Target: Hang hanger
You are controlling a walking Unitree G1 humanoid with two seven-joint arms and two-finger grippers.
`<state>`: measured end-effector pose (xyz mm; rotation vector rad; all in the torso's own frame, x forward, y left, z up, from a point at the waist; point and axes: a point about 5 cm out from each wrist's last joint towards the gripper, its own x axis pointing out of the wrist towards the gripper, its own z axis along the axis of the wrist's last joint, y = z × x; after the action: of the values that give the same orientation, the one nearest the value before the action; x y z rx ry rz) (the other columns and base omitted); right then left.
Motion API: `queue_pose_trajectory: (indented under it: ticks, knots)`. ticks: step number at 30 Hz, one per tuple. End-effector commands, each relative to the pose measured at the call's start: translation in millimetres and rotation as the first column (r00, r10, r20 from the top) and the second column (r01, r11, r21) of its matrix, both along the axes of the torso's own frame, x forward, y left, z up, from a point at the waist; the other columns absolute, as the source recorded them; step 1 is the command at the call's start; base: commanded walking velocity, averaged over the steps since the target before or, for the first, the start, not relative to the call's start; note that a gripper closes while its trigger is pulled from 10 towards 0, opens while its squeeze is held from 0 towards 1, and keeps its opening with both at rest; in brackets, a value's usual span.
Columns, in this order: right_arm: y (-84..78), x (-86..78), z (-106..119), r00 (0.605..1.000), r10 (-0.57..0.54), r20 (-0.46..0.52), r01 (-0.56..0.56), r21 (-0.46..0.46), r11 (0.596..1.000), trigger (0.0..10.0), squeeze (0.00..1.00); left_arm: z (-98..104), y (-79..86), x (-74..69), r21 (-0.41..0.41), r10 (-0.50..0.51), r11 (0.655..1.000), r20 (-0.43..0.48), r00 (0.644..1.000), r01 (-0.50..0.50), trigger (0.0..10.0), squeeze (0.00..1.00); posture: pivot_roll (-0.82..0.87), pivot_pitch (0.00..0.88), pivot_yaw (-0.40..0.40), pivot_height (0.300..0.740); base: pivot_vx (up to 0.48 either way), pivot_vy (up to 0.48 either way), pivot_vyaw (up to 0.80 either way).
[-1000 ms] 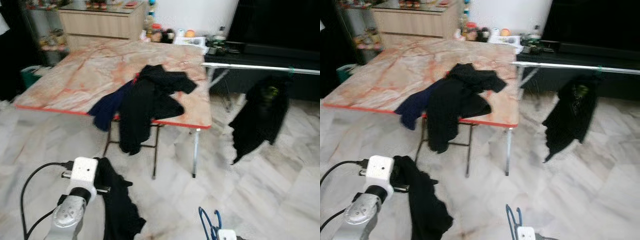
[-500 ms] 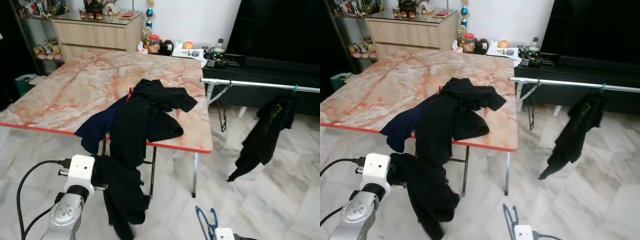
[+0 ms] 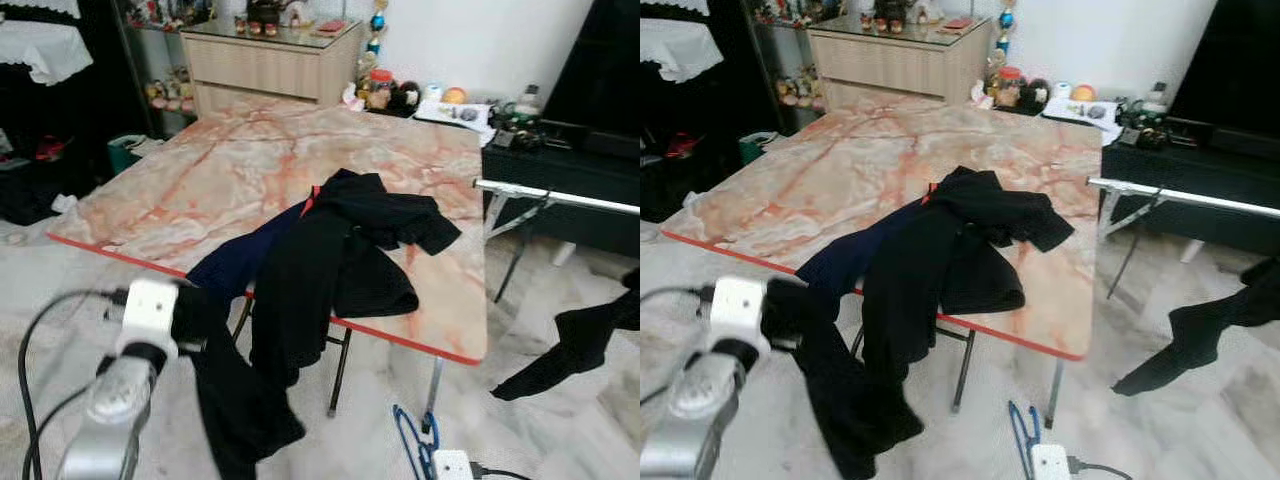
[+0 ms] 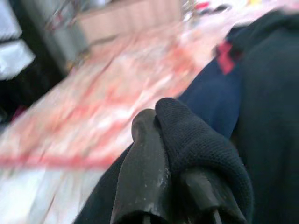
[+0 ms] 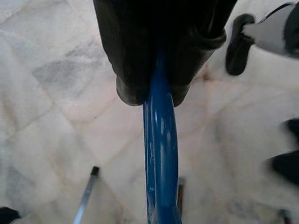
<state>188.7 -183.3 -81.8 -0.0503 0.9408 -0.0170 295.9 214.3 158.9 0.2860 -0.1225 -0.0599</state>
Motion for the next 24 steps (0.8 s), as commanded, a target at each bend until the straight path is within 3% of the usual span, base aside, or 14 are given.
queue_pose_trajectory:
  ticks: [1,3,7,17,24]
  knots:
    - [-0.7,-11.8,-5.7,0.999,-0.022,-0.037,0.022,0.011,1.000,10.0,0.00,31.4,-6.0,5.9,0.041,-0.070,0.997,0.092,0.993,0.066,10.0,0.00,0.23,0.000,-0.023,0.740,0.000,0.000,0.00]
    - [-0.8,-11.7,-5.7,0.999,-0.025,-0.036,0.025,0.011,1.000,10.0,0.00,50.9,-2.5,11.8,0.061,-0.065,0.997,0.149,0.987,0.056,10.0,0.00,0.23,0.000,-0.021,0.740,0.000,0.000,0.00]
    - [-0.2,-11.7,-5.7,0.999,-0.029,-0.036,0.030,0.013,0.999,10.0,0.00,66.1,-0.6,14.3,0.059,-0.056,0.997,0.198,0.979,0.045,10.0,0.00,0.23,0.000,-0.016,0.740,0.000,0.000,0.00]
    - [0.9,-12.3,-6.2,0.998,-0.045,-0.034,0.046,0.018,0.999,10.0,0.00,60.8,5.7,12.4,0.023,-0.022,1.000,0.180,0.983,0.018,10.0,0.00,0.23,0.000,-0.009,0.740,0.000,0.000,0.00]
    - [1.4,-12.8,-6.5,0.998,-0.046,-0.036,0.047,0.020,0.999,10.0,0.00,68.4,10.8,14.7,0.025,-0.002,1.000,0.198,0.980,-0.003,10.0,0.00,0.23,0.000,-0.007,0.740,0.305,0.000,0.00]
